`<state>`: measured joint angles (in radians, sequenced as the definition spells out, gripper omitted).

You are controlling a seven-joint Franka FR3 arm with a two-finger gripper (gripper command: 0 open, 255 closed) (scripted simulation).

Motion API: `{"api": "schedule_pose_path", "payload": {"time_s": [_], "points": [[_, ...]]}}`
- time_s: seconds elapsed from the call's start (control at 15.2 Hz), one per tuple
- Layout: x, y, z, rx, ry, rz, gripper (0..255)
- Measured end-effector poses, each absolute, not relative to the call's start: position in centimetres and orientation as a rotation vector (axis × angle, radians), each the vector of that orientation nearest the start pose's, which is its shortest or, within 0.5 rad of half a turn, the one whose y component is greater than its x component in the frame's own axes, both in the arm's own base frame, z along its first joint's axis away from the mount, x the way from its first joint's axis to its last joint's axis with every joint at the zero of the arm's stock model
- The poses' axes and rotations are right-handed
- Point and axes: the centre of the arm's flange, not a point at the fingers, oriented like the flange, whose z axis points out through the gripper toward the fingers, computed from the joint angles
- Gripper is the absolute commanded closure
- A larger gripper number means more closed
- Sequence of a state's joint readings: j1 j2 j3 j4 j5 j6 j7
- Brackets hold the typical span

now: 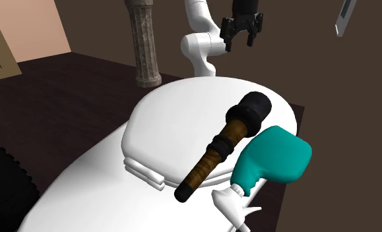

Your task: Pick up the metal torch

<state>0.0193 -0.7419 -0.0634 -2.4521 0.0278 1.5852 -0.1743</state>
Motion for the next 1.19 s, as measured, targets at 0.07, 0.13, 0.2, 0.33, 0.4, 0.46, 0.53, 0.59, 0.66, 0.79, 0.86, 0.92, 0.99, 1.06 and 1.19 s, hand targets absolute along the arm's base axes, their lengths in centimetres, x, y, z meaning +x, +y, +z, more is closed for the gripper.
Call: {"api": "schedule_pose_path", "payload": {"time_s": [0.07,0.13,0.2,0.33,0.4,0.46,0.53,0.59,0.66,0.79,0.86,0.92,0.99,1.06,1.19], "points": [[31.3,-1.4,53.3,-3.045,-0.225,0.181,0],[32.0,-1.5,53.2,-3.046,-0.199,0.182,0],[33.1,-1.6,53.1,-3.048,-0.159,0.184,0],[35.1,-1.8,53.1,-3.048,-0.059,0.19,0],[36.5,-2.1,53.1,-3.048,-0.005,0.192,0],[38.0,-2.2,52.9,-3.046,0.048,0.195,0],[38.8,-2.5,52.6,-3.043,0.103,0.198,0],[40.2,-2.9,52.6,-3.04,0.159,0.199,0],[41.3,-3.1,52.2,-3.035,0.214,0.202,0],[43.8,-4.2,51.8,-3.023,0.324,0.208,0],[45.4,-4.8,51.5,-3.015,0.38,0.209,0],[46.6,-5.4,51.5,-3.007,0.434,0.213,0],[47.6,-5.9,51.4,-2.997,0.489,0.215,0],[48.7,-6.6,51.4,-2.987,0.543,0.217,0],[50.8,-8.0,51.0,-2.963,0.652,0.222,0]]}}
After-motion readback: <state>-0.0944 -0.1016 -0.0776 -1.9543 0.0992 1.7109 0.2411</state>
